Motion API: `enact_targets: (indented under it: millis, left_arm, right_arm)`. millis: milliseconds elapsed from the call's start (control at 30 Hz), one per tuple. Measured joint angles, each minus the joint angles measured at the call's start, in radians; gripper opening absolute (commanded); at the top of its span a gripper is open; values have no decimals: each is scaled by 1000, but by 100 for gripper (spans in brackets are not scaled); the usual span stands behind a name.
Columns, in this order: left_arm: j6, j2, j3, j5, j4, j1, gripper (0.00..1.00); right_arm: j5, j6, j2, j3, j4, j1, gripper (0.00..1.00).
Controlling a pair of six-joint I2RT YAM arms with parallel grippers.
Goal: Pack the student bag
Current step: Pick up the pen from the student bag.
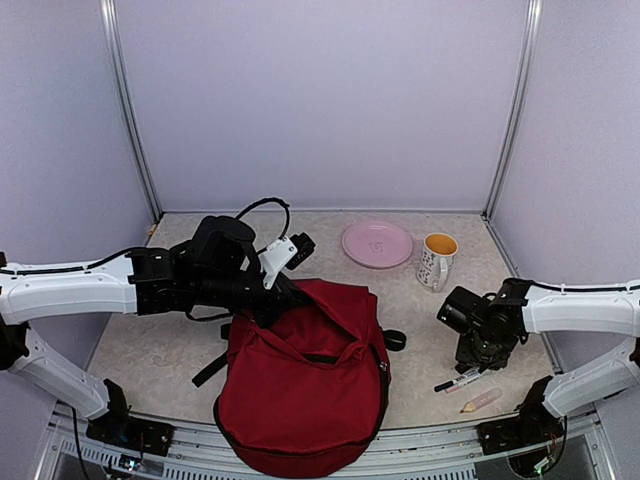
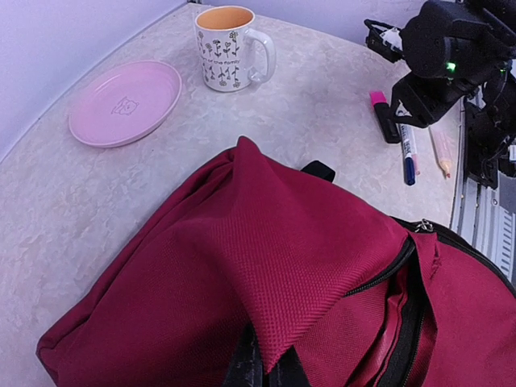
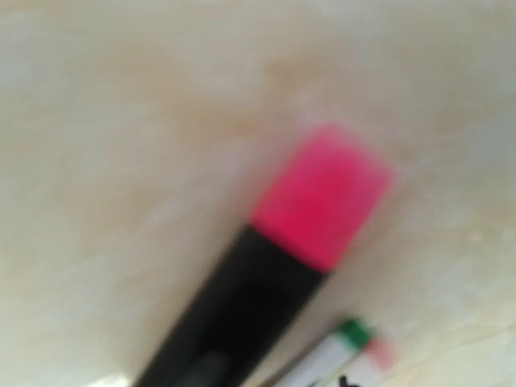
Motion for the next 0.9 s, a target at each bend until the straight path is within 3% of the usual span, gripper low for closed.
enact_targets:
  millis: [133,500,900]
  left_arm:
    - [8,-2,-13,27,14,11,0]
    - [23,-19,-37,40,26,16,0]
    - [26,-19,-38,54,27,27,0]
  right_arm:
    - [8,42,-44,-60,27,-72,62]
    - [-31,-67,-69,-132,243,-214,63]
    - [-106,-230,28,-120,371,-252,50]
